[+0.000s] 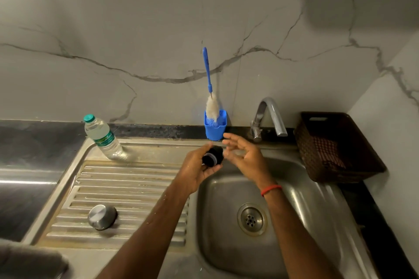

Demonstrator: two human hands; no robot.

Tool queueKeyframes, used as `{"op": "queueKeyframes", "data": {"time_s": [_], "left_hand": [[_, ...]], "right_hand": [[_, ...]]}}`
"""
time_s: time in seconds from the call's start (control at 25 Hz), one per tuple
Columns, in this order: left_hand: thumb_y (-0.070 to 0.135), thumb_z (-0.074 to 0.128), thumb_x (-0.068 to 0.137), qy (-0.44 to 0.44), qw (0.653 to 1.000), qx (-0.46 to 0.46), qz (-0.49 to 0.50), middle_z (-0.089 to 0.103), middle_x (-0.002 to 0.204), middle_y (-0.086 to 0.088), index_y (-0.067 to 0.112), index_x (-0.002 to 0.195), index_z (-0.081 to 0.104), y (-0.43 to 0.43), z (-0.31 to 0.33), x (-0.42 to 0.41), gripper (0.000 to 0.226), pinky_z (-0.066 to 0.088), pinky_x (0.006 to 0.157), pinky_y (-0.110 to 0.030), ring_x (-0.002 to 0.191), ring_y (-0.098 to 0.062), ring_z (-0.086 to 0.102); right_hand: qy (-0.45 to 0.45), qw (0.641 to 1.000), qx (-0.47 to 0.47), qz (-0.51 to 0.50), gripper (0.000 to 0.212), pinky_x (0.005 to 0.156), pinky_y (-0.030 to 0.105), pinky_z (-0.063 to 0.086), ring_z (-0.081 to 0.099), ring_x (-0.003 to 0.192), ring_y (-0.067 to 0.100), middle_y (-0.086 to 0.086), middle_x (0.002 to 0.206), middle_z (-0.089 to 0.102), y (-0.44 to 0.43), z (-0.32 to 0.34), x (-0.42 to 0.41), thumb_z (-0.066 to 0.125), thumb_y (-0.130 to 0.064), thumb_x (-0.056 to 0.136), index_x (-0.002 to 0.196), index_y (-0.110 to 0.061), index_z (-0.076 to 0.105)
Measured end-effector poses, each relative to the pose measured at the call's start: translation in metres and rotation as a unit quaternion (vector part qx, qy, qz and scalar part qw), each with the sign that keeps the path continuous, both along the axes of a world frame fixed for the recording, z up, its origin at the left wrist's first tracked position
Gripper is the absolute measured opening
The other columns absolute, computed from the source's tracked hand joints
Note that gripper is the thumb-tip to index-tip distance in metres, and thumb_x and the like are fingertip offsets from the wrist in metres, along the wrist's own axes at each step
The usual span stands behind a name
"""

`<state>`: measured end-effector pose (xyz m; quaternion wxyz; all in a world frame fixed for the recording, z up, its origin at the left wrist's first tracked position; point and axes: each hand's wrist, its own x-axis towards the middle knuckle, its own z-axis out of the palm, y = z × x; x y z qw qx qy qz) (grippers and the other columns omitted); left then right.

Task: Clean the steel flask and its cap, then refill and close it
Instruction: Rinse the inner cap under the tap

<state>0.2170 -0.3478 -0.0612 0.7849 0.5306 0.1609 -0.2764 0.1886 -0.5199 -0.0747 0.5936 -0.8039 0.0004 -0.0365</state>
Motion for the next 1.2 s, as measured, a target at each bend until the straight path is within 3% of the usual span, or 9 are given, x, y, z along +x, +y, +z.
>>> {"op": "queueKeyframes", "data": {"time_s": [0.08,0.16,0.32,0.44,0.64,0.84,1.0,1.12,1.2], "left_hand": [[0.029,0.064,0.099,-0.028,0.998,0.032,-0.055,0.068,0.113,-0.023,0.003,0.113,0.068,-0.008,0.003,-0.006,0.03,0.061,0.066,-0.029,0.088,-0.025,0.074],[0.03,0.061,0.1,-0.038,0.994,0.053,-0.087,0.072,0.109,-0.022,0.002,0.113,0.068,-0.018,0.003,-0.01,0.031,0.061,0.066,-0.03,0.087,-0.025,0.074],[0.052,0.052,0.101,-0.056,0.976,0.12,-0.174,0.077,0.096,-0.015,0.006,0.115,0.07,-0.035,0.003,-0.014,0.051,0.06,0.074,-0.033,0.081,-0.022,0.075],[0.061,0.047,0.099,-0.092,0.952,0.197,-0.215,0.077,0.088,-0.011,0.013,0.11,0.073,-0.047,-0.002,-0.011,0.056,0.055,0.072,-0.03,0.077,-0.02,0.07],[0.055,0.049,0.101,-0.119,0.939,0.257,-0.197,0.078,0.101,-0.009,0.015,0.108,0.072,-0.067,-0.016,0.014,0.047,0.055,0.076,-0.032,0.087,-0.022,0.071],[0.05,0.053,0.101,-0.142,0.928,0.268,-0.216,0.075,0.105,-0.012,0.013,0.108,0.07,-0.096,-0.02,0.04,0.042,0.052,0.073,-0.031,0.083,-0.021,0.068],[0.044,0.059,0.1,-0.214,0.899,0.31,-0.222,0.072,0.105,-0.003,0.023,0.103,0.065,-0.126,-0.023,0.061,0.022,0.056,0.073,-0.032,0.086,-0.019,0.072],[0.038,0.072,0.092,-0.267,0.865,0.35,-0.242,0.074,0.097,0.002,0.032,0.089,0.065,-0.142,-0.029,0.077,0.009,0.06,0.082,-0.035,0.088,-0.018,0.072],[0.038,0.074,0.09,-0.283,0.842,0.379,-0.257,0.075,0.09,0.001,0.028,0.086,0.07,-0.15,-0.035,0.086,0.012,0.06,0.087,-0.042,0.086,-0.018,0.072]], "right_hand": [[0.032,0.995,-0.052,0.075,0.073,0.1,0.012,0.042,0.049,0.123,-0.013,-0.019,0.133,0.058,-0.001,-0.006,-0.019,0.083,-0.02,0.08,0.142,-0.037,0.048],[0.026,0.996,-0.051,0.07,0.081,0.101,0.009,0.04,0.05,0.124,-0.012,-0.018,0.132,0.058,-0.003,-0.013,-0.03,0.087,-0.015,0.075,0.144,-0.031,0.048],[0.007,0.999,-0.025,-0.02,0.066,0.098,0.019,0.05,0.06,0.116,-0.002,-0.011,0.123,0.066,-0.019,-0.023,-0.044,0.087,-0.015,0.074,0.132,-0.027,0.058],[0.012,0.994,0.027,-0.101,0.058,0.091,0.015,0.05,0.061,0.111,-0.004,-0.013,0.119,0.067,-0.031,-0.032,-0.052,0.087,-0.017,0.074,0.125,-0.027,0.062],[0.045,0.986,0.076,-0.141,0.044,0.085,0.034,0.058,0.066,0.104,0.005,-0.016,0.11,0.068,-0.046,-0.048,-0.058,0.081,-0.024,0.082,0.119,-0.036,0.061],[0.053,0.975,0.15,-0.155,0.031,0.076,0.022,0.053,0.064,0.1,0.007,-0.008,0.111,0.064,-0.059,-0.053,-0.056,0.071,-0.027,0.091,0.118,-0.026,0.056],[0.047,0.961,0.209,-0.173,0.03,0.077,0.022,0.055,0.065,0.102,0.006,-0.006,0.115,0.063,-0.07,-0.056,-0.052,0.067,-0.026,0.09,0.119,-0.027,0.059],[0.032,0.967,0.133,-0.213,0.034,0.084,0.019,0.054,0.059,0.108,-0.003,-0.013,0.122,0.054,-0.075,-0.067,-0.048,0.073,-0.021,0.09,0.12,-0.034,0.064],[0.034,0.964,0.112,-0.239,0.04,0.087,0.025,0.056,0.059,0.111,0.0,-0.011,0.125,0.055,-0.077,-0.077,-0.045,0.077,-0.025,0.086,0.122,-0.037,0.064]]}}
